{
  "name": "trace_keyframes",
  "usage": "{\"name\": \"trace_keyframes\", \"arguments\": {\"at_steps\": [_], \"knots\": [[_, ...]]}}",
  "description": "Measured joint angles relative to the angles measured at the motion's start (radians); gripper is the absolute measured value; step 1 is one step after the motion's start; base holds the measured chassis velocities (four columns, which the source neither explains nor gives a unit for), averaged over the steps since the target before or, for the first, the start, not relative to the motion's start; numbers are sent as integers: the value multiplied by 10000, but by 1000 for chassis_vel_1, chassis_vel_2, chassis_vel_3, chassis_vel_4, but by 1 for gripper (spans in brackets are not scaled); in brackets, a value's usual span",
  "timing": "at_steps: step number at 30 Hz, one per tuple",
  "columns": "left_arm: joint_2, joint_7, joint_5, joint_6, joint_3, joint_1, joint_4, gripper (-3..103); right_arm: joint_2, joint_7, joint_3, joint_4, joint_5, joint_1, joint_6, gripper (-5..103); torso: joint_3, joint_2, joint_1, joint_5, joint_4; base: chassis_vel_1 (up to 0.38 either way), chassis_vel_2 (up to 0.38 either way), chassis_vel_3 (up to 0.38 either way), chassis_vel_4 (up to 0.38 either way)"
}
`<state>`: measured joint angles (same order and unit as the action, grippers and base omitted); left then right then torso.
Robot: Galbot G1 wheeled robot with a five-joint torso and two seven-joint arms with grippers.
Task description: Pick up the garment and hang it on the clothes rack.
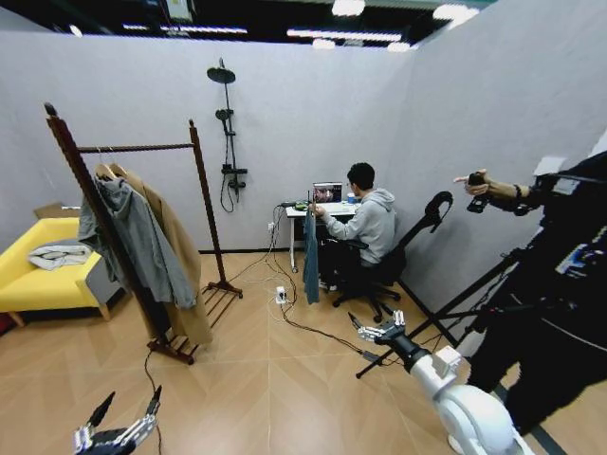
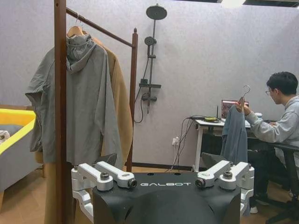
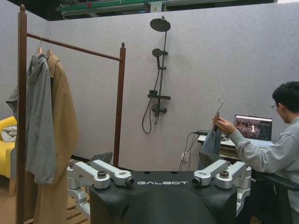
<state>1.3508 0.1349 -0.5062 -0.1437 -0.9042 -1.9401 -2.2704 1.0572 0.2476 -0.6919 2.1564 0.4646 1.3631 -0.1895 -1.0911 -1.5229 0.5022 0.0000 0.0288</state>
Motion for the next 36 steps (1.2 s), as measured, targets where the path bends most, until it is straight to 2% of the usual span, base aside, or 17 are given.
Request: {"name": "trace_keyframes", "arguments": {"at_steps": [4, 8, 11, 14, 16, 22, 27, 36], "knots": [[0, 0, 0, 0, 0, 0, 0, 100, -342, -336, -8, 139, 252, 186, -87, 100, 0, 0, 0, -1, 0, 0, 0, 0, 0], [0, 0, 0, 0, 0, 0, 0, 100, -343, -496, -39, 245, 262, 302, -163, 100, 1, 0, 0, 0, 1, 0, 0, 0, 0], [0, 0, 0, 0, 0, 0, 0, 100, 17, -618, -78, 368, -272, 259, -597, 100, 1, 0, 0, 2, 0, 0, 0, 0, 0], [0, 0, 0, 0, 0, 0, 0, 100, 96, -691, -95, 372, -426, 274, -733, 100, 1, 1, 0, 0, -1, 0, 0, 0, 0], [0, 0, 0, 0, 0, 0, 0, 100, 447, -963, -158, 404, -545, 414, -966, 100, 1, 0, 0, 0, 1, 0, 0, 0, 0], [0, 0, 0, 0, 0, 0, 0, 100, 1160, -1390, -142, 576, -753, 545, -972, 100, 1, 0, 0, -1, 1, 0, 0, 0, 0], [0, 0, 0, 0, 0, 0, 0, 100, 1080, -1679, -123, 953, -836, 682, -1119, 100, 1, 0, 0, -2, 1, 0, 0, 0, 0], [0, 0, 1, 0, 0, 0, 0, 100, 1143, -1761, -185, 1201, -823, 529, -1591, 100, 0, 0, 0, -1, 0, 0, 0, 0, 0]]}}
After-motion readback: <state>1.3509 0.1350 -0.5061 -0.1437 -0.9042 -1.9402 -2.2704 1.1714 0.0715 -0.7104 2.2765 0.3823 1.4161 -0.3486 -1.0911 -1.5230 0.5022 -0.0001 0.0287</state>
